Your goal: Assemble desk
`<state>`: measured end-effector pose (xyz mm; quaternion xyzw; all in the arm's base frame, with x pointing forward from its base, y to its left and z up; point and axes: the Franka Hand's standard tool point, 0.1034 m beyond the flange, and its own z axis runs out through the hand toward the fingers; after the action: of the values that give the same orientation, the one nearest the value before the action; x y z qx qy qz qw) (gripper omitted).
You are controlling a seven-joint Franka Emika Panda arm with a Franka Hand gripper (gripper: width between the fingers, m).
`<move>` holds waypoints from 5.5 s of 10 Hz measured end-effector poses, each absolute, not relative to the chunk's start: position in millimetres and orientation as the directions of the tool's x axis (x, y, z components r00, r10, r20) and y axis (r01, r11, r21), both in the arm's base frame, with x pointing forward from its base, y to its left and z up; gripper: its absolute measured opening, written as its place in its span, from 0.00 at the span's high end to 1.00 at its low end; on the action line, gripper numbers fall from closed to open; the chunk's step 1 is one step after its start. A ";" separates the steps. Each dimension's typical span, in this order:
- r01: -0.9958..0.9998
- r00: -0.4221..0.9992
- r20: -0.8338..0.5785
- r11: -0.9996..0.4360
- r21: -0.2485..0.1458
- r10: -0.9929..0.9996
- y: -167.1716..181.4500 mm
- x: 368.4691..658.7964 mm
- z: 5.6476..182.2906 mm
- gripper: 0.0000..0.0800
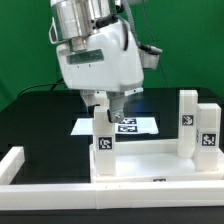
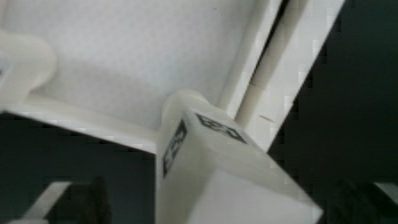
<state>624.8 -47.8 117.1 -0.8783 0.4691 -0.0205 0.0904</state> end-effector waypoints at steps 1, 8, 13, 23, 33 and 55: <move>-0.767 0.632 -0.031 -0.618 -0.174 -0.775 -45.2 624.2 116.4 0.19; -0.225 0.974 0.009 -0.970 -0.094 -0.227 -38.4 626.4 100.1 0.19; -0.467 0.884 -0.013 -0.880 -0.086 -0.468 -45.8 625.4 98.9 0.62; -0.991 -0.103 -0.141 0.114 -0.068 -0.985 -45.2 631.8 100.8 0.64; -0.651 0.756 -0.017 -0.747 -0.133 -0.655 -43.4 632.2 100.7 0.19; -0.989 0.121 -0.105 -0.111 -0.096 -0.987 -48.0 633.8 101.6 0.29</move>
Offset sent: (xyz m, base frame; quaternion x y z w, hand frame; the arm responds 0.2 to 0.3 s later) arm 0.0000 0.0000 0.0000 0.0000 0.0000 -0.1296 0.9916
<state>633.8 -48.0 101.6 -0.7454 0.6628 0.0072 0.0708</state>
